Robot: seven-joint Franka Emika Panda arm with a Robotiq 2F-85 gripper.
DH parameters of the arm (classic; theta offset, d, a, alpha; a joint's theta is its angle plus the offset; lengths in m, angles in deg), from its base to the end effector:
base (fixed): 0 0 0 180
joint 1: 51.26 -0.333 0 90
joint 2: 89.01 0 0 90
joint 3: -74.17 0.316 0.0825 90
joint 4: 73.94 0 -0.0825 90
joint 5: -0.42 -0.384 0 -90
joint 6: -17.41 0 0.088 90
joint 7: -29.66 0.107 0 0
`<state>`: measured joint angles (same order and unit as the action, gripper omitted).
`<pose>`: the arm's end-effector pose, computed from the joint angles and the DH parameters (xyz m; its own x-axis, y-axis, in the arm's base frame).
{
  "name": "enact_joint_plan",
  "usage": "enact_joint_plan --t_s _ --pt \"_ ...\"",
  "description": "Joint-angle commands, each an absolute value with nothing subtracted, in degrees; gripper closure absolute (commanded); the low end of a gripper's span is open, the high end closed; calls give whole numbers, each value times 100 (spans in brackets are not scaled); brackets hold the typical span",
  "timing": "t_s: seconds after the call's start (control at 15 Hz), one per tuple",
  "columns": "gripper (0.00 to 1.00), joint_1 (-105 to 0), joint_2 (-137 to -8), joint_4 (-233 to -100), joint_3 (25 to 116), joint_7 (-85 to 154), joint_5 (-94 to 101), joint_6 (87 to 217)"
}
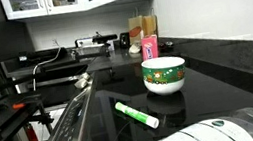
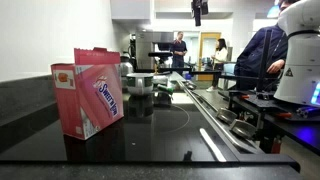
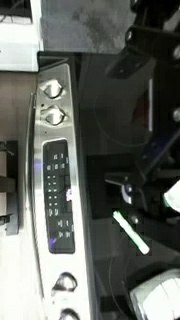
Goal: Put the marker in the mug
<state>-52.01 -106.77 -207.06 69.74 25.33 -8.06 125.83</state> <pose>0.4391 -0.0186 0.4529 0.9931 -0.0293 -0.1137 -0.0480 -0.9850 -0.1655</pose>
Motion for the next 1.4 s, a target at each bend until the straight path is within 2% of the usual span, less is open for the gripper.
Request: enact_joint_plan --t_s 0.0,0.93,1.33 --pt "0 -5129 -10674 -20695 7039 2515 -824 12569" --pt "0 -5129 -10674 -20695 7039 2515 -823 12569" --pt "0 -4773 -10217 -20614 6913 3068 -863 12928"
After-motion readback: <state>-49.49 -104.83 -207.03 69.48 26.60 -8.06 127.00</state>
